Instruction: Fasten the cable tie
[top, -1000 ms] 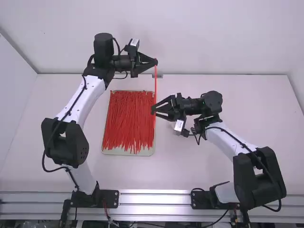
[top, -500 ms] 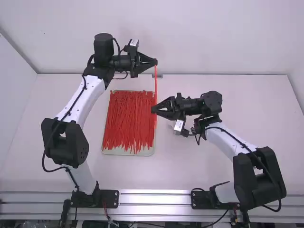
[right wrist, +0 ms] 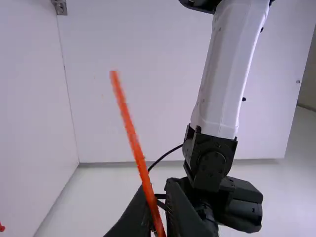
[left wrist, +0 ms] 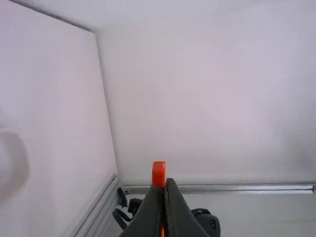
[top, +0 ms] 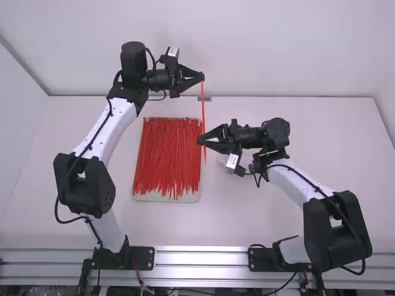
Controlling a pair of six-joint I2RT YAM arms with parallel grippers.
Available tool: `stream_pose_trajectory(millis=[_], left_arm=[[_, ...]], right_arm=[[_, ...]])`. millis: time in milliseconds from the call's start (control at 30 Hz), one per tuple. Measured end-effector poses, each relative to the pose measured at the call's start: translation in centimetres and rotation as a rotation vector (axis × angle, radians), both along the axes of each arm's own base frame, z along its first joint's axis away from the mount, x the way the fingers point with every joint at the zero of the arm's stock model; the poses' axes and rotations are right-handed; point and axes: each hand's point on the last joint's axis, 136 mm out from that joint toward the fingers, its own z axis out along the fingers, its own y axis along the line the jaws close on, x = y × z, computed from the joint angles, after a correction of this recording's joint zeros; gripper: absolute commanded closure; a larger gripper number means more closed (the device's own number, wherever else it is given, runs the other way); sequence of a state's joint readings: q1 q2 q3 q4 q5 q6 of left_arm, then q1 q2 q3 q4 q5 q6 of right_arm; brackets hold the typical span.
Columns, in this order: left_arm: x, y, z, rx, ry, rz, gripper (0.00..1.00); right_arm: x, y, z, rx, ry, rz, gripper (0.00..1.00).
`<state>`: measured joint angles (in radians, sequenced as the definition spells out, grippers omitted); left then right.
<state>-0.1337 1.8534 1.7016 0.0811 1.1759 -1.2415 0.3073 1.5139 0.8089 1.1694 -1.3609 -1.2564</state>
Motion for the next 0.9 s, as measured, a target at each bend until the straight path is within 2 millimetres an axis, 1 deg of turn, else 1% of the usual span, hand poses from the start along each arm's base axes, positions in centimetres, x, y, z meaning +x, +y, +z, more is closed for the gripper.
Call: stream_pose_trajectory(millis=[33, 600, 900], left_arm=[[0.0, 0.0, -0.02, 0.0, 0.002, 0.0, 0.98], [-0.07, -0.02, 0.05, 0.0, -0.007, -0.005, 0.98], [0.06, 0.36, 0.06, 0.001, -0.013, -0.001, 0.98]], right_arm=[[0.0, 0.0, 0.0, 0.0, 0.0, 0.0, 1.0], [0.05, 0.01, 0.0, 0.0, 0.002, -0.003, 1.0], [0.22, -0.19, -0.01, 0.0, 0.002, -0.009, 1.0]])
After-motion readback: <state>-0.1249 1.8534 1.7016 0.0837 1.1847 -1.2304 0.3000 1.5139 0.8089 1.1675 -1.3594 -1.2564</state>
